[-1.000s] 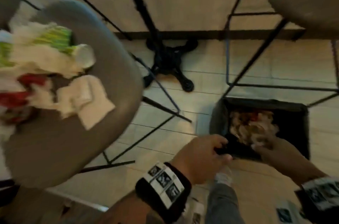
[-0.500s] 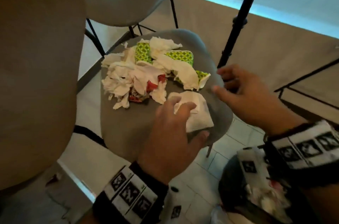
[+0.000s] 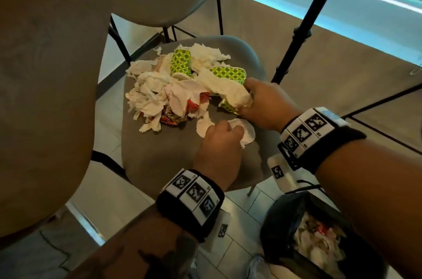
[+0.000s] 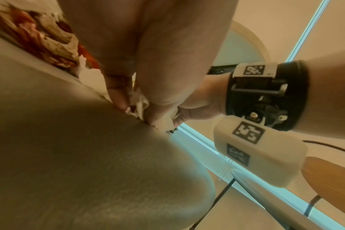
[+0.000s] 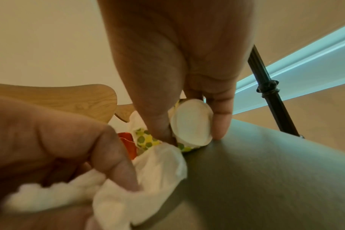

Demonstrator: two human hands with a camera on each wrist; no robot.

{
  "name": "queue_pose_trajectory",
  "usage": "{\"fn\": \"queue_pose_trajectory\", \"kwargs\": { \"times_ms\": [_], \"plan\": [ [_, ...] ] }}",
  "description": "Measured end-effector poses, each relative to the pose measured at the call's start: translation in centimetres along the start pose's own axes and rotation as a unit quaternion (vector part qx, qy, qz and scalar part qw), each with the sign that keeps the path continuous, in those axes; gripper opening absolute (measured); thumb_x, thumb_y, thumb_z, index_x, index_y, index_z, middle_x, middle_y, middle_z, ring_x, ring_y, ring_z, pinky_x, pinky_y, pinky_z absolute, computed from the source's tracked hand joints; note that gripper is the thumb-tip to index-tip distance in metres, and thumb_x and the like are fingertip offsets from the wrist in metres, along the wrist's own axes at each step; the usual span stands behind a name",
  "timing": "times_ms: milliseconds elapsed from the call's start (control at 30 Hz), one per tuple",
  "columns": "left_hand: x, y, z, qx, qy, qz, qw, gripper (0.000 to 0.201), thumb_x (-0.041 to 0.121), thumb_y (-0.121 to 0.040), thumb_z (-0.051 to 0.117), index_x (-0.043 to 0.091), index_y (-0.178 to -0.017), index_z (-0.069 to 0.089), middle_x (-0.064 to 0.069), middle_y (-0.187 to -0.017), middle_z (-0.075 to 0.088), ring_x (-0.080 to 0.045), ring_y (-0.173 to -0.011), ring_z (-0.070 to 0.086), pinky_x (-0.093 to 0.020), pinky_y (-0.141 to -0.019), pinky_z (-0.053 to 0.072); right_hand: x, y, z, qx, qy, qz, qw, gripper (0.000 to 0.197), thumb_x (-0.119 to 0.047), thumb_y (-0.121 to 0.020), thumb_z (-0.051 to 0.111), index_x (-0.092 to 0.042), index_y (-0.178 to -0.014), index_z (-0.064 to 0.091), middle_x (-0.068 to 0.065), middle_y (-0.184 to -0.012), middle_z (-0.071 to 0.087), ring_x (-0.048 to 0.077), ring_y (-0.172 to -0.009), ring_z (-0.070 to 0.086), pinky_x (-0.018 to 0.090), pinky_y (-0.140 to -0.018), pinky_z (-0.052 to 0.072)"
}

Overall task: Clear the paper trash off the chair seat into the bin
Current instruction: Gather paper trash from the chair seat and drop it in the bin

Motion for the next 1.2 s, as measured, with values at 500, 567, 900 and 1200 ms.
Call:
{"fn": "queue_pose_trajectory", "kwargs": {
  "times_ms": [500,567,900,1200],
  "plan": [
    [0.5,4.2,-5.5,0.122,0.109,0.035,0.986,0.014,0.018,-0.1,0.06,0.023,-0.11,0.067,0.005,-0.115,0.061,0.006,-0.1,0.042,0.005,-0.077,0.033,-1.1,4.9,-7.2,0.025,-0.242,-0.071,0.967,0.04,-0.032,-0.076,0.082,-0.025,-0.111,0.063,-0.004,-0.099,0.072,0.01,-0.087,0.07,0.029,-0.076,0.059],
    [0.1,4.6,-4.7,0.096,0.112,0.019,0.989,0.014,0.02,-0.1,0.059,0.025,-0.111,0.066,0.005,-0.117,0.06,0.001,-0.103,0.047,-0.003,-0.078,0.034,-0.7,5.3,-6.2,-0.008,-0.233,-0.076,0.969,0.046,-0.037,-0.073,0.081,-0.026,-0.114,0.062,-0.002,-0.103,0.072,0.015,-0.093,0.071,0.04,-0.083,0.061],
    [-0.6,7.2,-3.3,0.06,0.139,-0.018,0.988,0.014,0.019,-0.093,0.066,0.026,-0.104,0.069,0.018,-0.112,0.053,-0.009,-0.105,0.06,-0.017,-0.084,0.055,5.1,-3.4,-3.7,-0.038,-0.289,0.122,0.949,0.114,-0.02,-0.074,0.085,-0.034,-0.16,0.012,0.012,-0.121,0.064,0.028,-0.094,0.073,0.043,-0.074,0.066],
    [-1.2,7.3,-4.7,0.08,0.145,0.019,0.986,0.026,0.016,-0.089,0.069,0.039,-0.099,0.059,0.017,-0.097,0.056,0.006,-0.083,0.056,-0.004,-0.061,0.043,6.3,0.0,-3.7,0.011,-0.341,0.123,0.932,0.104,-0.018,-0.076,0.083,-0.029,-0.159,0.022,0.011,-0.113,0.069,0.028,-0.094,0.075,0.044,-0.074,0.066]
  ]
}}
Point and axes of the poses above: each hand's wrist, its own y-axis away from the middle knuckle, its own z-axis out of the palm, x = y × z, the point moved 5 cm from there along -y, towards the middle knuckle
